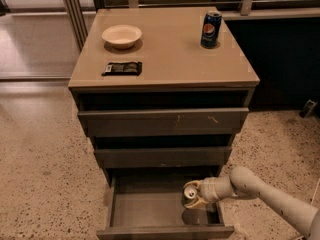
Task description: Place green can into bottom drawer
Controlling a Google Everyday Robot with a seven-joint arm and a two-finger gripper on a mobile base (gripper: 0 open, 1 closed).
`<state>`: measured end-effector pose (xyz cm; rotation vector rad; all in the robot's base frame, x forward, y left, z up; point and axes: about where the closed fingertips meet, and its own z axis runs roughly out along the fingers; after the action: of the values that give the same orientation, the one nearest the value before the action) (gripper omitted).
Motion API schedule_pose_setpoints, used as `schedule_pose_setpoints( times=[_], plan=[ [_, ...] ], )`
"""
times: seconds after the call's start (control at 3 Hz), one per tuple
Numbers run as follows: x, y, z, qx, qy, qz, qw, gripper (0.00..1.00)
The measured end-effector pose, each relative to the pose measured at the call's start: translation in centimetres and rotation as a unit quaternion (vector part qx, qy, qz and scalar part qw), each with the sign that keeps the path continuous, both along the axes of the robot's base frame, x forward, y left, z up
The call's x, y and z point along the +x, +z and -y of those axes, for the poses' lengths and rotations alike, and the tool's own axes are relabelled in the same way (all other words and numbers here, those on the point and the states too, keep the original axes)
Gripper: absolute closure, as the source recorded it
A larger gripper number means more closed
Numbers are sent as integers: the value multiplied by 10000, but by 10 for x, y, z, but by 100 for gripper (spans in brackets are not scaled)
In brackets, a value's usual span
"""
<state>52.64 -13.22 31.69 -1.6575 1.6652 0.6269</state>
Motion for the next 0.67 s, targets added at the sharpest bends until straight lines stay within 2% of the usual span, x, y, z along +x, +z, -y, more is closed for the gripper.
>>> schedule_pose_setpoints(
  times=[0.67],
  plan=[
    [43,-73,8,298,-206,122,9993,100]
  ],
)
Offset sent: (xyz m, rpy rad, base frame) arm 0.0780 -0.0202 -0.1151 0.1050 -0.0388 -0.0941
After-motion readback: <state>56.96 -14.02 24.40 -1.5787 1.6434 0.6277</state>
